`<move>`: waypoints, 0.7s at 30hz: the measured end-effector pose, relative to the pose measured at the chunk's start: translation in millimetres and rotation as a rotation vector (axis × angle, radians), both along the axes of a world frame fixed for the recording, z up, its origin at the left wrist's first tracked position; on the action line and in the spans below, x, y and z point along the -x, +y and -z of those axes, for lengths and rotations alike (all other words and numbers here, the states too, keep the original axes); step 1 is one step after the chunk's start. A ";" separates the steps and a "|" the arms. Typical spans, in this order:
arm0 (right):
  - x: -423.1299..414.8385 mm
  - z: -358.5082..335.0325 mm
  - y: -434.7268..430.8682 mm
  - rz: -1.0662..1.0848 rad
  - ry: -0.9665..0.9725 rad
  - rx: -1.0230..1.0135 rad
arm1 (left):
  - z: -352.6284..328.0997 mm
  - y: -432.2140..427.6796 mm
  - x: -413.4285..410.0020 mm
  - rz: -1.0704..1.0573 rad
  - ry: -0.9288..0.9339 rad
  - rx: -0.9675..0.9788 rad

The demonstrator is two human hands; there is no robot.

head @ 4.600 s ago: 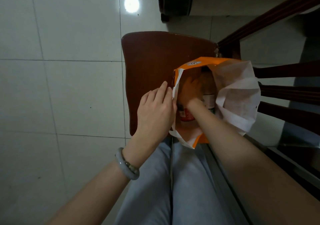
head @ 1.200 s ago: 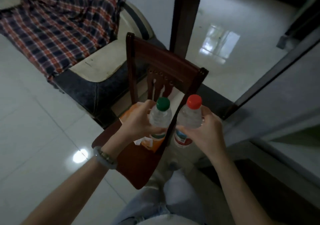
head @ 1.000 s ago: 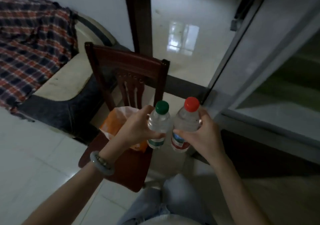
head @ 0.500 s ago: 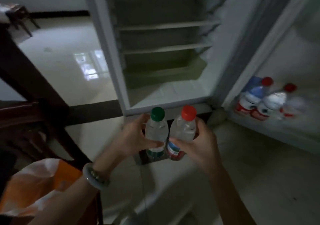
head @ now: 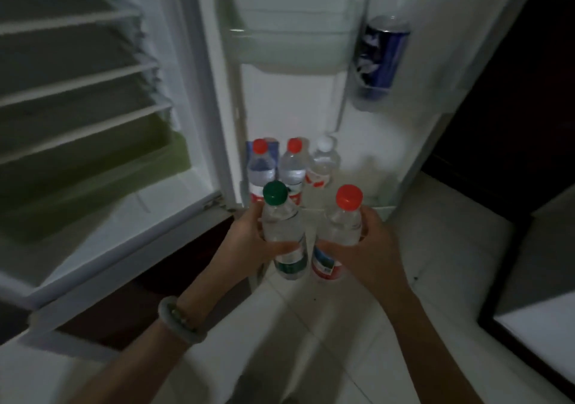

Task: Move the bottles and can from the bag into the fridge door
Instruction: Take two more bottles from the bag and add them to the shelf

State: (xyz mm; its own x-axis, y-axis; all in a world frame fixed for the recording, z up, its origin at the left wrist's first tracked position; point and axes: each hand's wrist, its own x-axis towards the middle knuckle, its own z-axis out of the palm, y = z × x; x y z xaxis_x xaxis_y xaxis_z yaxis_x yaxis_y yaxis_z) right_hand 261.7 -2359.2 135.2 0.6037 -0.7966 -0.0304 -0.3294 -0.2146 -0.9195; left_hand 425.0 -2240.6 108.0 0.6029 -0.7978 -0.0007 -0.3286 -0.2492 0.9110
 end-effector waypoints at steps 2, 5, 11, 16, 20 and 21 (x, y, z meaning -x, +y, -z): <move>6.2 -5.0 -21.9 0.051 -0.007 0.021 | -2.6 -32.8 1.5 0.049 -0.007 0.006; 6.1 -8.1 -52.2 0.133 0.006 0.074 | -7.1 -79.2 0.0 0.102 -0.067 0.026; -4.5 -10.6 -112.5 0.297 0.017 0.139 | -12.1 -156.1 -11.0 0.135 -0.178 0.023; -13.8 -0.8 -157.1 0.370 -0.044 0.154 | -14.0 -203.5 -15.7 0.135 -0.168 0.011; -24.0 19.9 -187.4 0.348 -0.041 0.129 | -7.6 -234.3 -6.2 0.108 -0.171 0.013; -26.2 26.3 -195.6 0.325 -0.052 0.126 | -3.4 -240.8 -4.5 0.096 -0.171 -0.001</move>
